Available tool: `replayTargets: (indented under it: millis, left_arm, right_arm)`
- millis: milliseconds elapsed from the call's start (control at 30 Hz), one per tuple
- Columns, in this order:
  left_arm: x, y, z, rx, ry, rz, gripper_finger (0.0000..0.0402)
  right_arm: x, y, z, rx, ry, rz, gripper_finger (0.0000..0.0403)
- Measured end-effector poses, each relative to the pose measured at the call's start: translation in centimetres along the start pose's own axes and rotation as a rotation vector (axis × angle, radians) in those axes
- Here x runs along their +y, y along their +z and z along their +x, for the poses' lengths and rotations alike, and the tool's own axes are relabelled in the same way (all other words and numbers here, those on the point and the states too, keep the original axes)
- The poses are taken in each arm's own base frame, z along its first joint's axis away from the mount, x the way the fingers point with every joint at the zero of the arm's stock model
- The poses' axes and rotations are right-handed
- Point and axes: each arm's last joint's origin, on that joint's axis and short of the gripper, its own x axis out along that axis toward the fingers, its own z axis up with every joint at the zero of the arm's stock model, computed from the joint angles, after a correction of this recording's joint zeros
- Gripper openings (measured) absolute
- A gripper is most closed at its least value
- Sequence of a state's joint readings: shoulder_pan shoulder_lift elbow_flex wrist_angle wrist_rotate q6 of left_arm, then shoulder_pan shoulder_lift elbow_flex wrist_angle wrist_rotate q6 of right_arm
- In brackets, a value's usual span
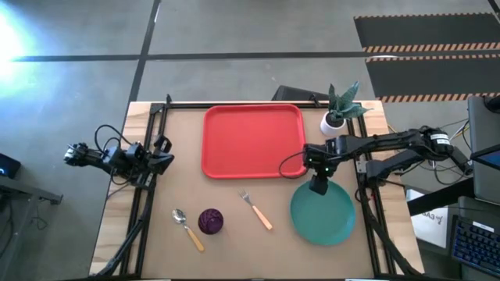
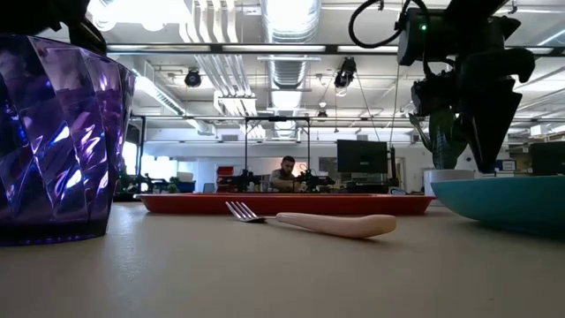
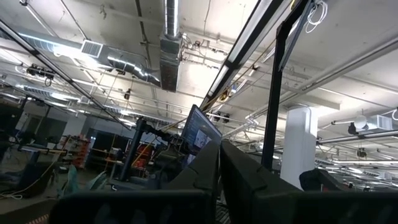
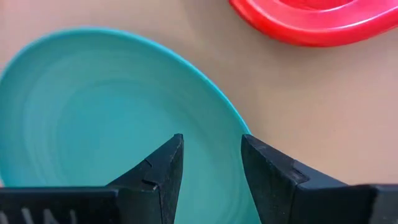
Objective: Pick and place plate/cup/fork/spoon on tray
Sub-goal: Put the green plate on the orange tray
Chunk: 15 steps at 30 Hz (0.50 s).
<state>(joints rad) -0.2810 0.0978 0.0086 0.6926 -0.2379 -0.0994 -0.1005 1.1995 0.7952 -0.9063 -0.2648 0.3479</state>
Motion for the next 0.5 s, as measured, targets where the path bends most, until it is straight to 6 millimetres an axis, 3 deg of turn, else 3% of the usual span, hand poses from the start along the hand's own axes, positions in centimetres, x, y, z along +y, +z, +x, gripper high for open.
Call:
replayTargets:
  millis: [500]
  left_arm:
    - [0.0, 0.0, 0.0, -0.001, 0.003, 0.000, 0.0000]
  right_arm:
    - [-1.1, -0.8, 1.2, 0.023, -0.094, -0.109, 0.0151]
